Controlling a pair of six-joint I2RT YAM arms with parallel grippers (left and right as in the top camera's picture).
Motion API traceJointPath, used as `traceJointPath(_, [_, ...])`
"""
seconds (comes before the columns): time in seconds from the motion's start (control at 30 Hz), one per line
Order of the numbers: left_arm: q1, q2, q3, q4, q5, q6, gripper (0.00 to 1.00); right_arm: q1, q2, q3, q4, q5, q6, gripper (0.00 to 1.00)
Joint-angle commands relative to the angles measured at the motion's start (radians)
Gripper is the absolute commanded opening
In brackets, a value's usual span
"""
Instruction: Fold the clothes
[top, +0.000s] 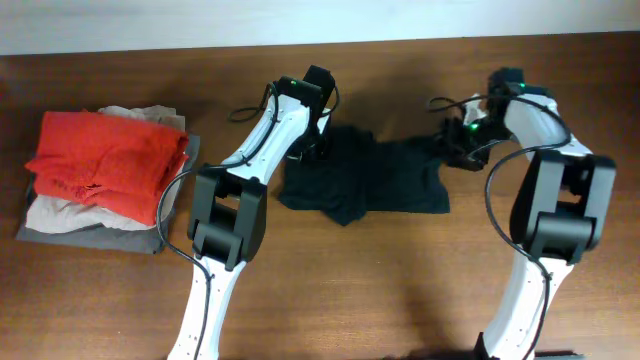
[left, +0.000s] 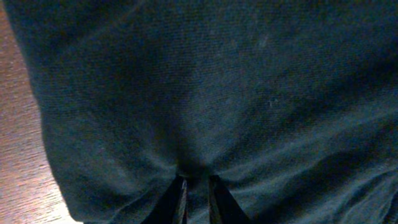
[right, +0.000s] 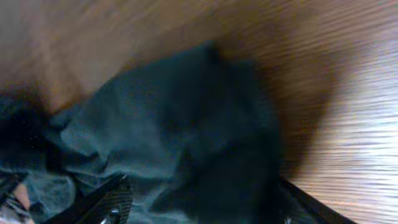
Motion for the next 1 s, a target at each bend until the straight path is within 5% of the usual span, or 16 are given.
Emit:
traceJointPath(0.0, [-0.001,0.015,0.018,-0.001,-0.006,0.017,0.13,0.037,-0.009,-0.013,-0.01,0.046,-0.045,0.7])
traceJointPath(0.47, [-0.001,0.015,0.018,-0.008,-0.006,0.017,0.13,0.057,-0.009,-0.013,-0.037,-0.029,-0.109,0.35])
traceJointPath(0.63, [-0.001,0.015,0.018,-0.009,-0.006,0.017,0.13,0.052,-0.01,-0.001,-0.04,-0.037,-0.137,0.04])
traceJointPath(0.97, [0.003,-0.005,0.047,-0.018,-0.006,0.018,0.12,0.048,-0.04,0.166,-0.212,0.098,-0.126,0.04])
